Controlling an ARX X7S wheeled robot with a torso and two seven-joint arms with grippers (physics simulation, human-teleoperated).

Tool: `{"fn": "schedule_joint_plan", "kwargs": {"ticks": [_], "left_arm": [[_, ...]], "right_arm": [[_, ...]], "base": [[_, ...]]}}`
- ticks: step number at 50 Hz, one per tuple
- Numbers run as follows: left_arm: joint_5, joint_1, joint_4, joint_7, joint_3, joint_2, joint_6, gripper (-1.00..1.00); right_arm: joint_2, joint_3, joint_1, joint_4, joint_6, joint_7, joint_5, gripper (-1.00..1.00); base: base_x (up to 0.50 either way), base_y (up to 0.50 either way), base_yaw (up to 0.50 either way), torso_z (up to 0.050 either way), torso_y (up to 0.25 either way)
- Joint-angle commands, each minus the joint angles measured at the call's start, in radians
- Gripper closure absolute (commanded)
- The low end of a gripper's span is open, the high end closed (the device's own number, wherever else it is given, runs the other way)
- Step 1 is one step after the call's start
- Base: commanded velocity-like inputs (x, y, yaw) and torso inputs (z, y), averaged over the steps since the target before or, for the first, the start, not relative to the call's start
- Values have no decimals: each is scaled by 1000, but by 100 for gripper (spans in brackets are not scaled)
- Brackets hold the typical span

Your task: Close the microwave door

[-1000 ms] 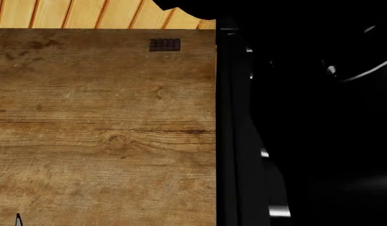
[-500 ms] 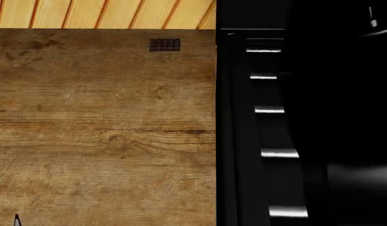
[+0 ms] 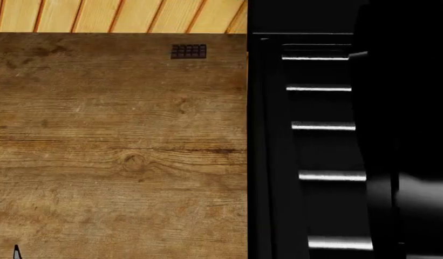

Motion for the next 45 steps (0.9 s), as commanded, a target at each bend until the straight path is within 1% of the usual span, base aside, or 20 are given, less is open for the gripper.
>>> {"fn": "schedule_joint_plan", "kwargs": {"ticks": [1, 20, 25, 27, 30, 38, 45], "left_arm": [[-3, -1, 1, -2, 0, -2, -3, -100], [-5, -1, -4, -11, 2, -8, -2, -100], [-2, 0, 3, -8, 5, -7, -4, -100], [-4, -1, 3, -9, 4, -8, -4, -100], [-4, -1, 2, -10, 5, -9, -4, -100], [-6, 5, 4, -19, -2, -13, -5, -100], [-13, 7, 3, -26, -7, -15, -7, -100]], "right_arm": [[-6, 1, 8, 52, -22, 0, 16, -100], [-7, 31, 51, 211, -25, -15, 59, -100], [-28, 15, 81, 320, -32, -70, 83, -100], [-34, -13, 89, 360, -30, -156, 105, -100], [-48, -30, 114, 435, -58, -141, 92, -100], [-59, -31, 161, 535, -96, -133, 102, -100], [-60, -30, 198, 581, -104, -117, 103, -100]], "base": [[0, 0, 0, 0, 0], [0, 0, 0, 0, 0], [0, 0, 0, 0, 0], [0, 0, 0, 0, 0], [0, 0, 0, 0, 0], [12, 0, 4, 0, 0], [25, 0, 10, 6, 0]]}}
